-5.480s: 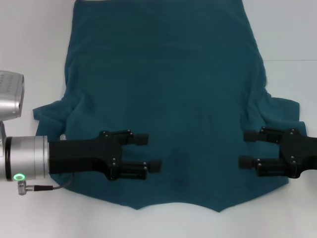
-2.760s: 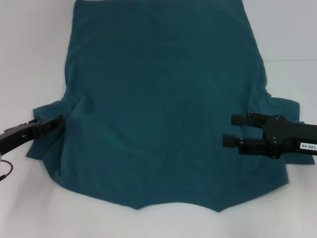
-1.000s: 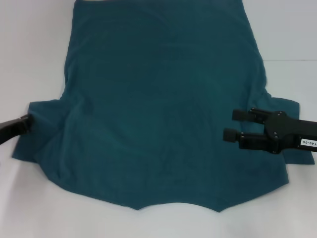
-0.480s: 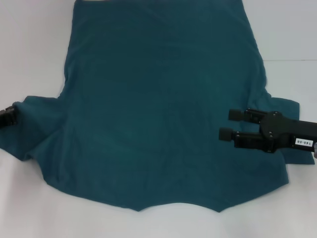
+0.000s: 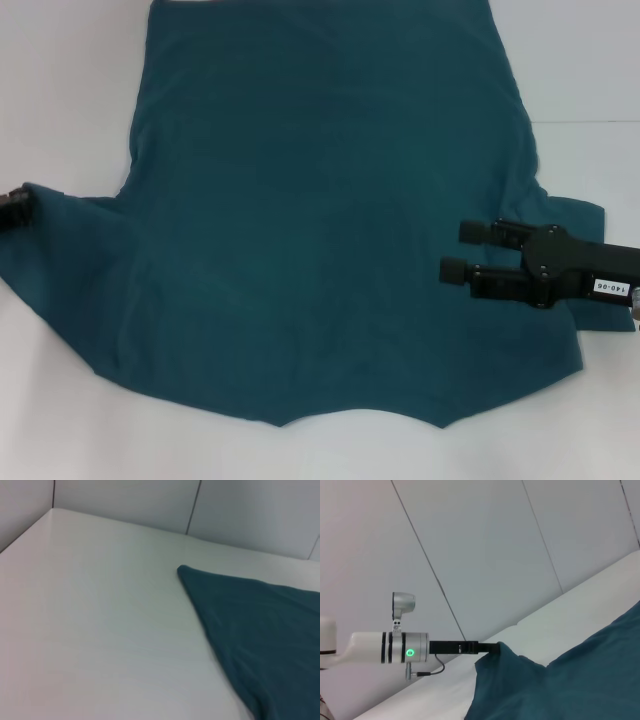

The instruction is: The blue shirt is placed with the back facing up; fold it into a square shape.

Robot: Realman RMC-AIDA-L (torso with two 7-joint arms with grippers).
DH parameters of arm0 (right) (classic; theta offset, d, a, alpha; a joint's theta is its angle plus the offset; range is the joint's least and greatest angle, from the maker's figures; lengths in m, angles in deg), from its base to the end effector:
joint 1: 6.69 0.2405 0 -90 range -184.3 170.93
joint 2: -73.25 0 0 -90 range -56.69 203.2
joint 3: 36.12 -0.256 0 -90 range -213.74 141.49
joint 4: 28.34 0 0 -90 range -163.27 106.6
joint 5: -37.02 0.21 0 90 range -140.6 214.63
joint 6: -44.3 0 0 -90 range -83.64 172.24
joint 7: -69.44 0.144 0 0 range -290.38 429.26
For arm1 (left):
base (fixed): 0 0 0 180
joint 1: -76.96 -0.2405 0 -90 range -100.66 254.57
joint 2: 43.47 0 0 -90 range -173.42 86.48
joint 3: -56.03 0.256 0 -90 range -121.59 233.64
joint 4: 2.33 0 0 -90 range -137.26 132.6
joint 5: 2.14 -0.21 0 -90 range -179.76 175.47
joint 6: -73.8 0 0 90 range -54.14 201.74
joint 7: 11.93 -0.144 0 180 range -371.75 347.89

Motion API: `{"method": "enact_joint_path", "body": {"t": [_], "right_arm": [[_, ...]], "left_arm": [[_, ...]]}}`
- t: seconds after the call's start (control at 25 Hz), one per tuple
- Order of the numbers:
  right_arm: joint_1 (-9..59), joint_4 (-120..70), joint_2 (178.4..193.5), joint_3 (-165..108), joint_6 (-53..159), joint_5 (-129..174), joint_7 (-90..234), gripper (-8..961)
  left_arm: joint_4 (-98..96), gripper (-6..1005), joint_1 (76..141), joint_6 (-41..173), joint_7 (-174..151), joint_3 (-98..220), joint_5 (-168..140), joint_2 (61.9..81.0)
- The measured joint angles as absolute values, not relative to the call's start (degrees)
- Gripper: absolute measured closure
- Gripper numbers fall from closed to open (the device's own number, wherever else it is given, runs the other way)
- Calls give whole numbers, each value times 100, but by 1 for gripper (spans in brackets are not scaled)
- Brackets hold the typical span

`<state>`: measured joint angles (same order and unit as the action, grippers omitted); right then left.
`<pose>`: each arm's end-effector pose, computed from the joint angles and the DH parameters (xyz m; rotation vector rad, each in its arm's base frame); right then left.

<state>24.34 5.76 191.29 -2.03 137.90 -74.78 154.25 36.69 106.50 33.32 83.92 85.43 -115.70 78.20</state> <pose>0.2581 0.3290 0.0119 -2.6542 0.8062 0.9155 -0.3616 0.3879 0.0552 -1.7102 -1.1363 -0.4364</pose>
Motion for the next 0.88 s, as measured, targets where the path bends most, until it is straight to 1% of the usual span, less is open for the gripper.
{"method": "enact_joint_path", "body": {"t": [0.36,0.64,0.88], "right_arm": [[2429,518,19129,-202,13790,-7478,15403,53],[2412,514,19129,-198,13786,-7478,15373,53],[2391,508,19129,-165,13777,-7478,15350,53]], "left_arm": [[3707,999,10665,3158,8421,8620,-11570,7833],[4196,995,10493,1819,8791,8626,-11544,7906],[4252,979,10590,1265,8888,8623,-11447,8003]]}}
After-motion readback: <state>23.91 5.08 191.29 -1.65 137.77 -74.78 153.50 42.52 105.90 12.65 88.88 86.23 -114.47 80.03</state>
